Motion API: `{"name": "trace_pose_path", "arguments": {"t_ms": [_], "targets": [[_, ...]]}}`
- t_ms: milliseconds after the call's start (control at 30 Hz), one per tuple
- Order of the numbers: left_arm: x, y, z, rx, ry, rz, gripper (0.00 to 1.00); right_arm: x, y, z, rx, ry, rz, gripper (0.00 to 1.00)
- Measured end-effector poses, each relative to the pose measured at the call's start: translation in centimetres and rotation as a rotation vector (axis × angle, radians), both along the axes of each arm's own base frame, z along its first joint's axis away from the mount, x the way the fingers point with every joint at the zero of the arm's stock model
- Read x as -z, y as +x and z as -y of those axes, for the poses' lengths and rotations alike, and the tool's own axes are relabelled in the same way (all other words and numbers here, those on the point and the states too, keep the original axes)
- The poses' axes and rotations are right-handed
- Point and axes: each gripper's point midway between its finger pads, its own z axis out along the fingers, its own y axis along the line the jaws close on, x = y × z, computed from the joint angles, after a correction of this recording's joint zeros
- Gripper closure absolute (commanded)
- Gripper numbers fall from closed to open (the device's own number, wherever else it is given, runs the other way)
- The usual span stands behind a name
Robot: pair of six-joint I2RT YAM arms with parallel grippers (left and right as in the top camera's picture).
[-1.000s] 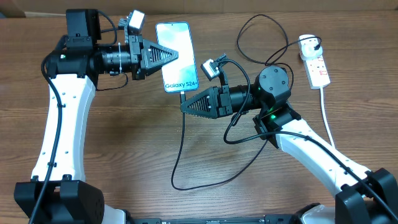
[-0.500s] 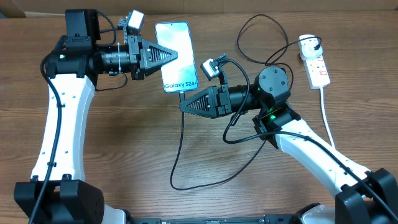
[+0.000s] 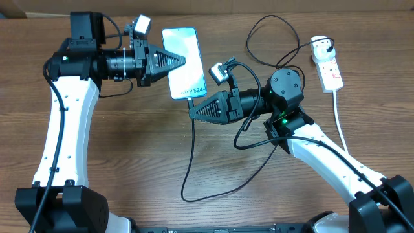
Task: Plug charger to phone and switch on socket
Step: 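Push the connector into the phone's port with the right gripper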
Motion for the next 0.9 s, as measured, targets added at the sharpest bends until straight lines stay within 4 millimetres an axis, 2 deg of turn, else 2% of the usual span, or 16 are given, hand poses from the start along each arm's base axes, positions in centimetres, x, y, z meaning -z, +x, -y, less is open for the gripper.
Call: {"name": "trace_pose_path", "arguments": {"t_ms": [900], "targets": [[0.12, -0.48, 0.01, 0.017, -0.002, 0.021, 0.96, 0.03, -0.04, 0.12, -0.008, -0.012, -0.053, 0.96]]}}
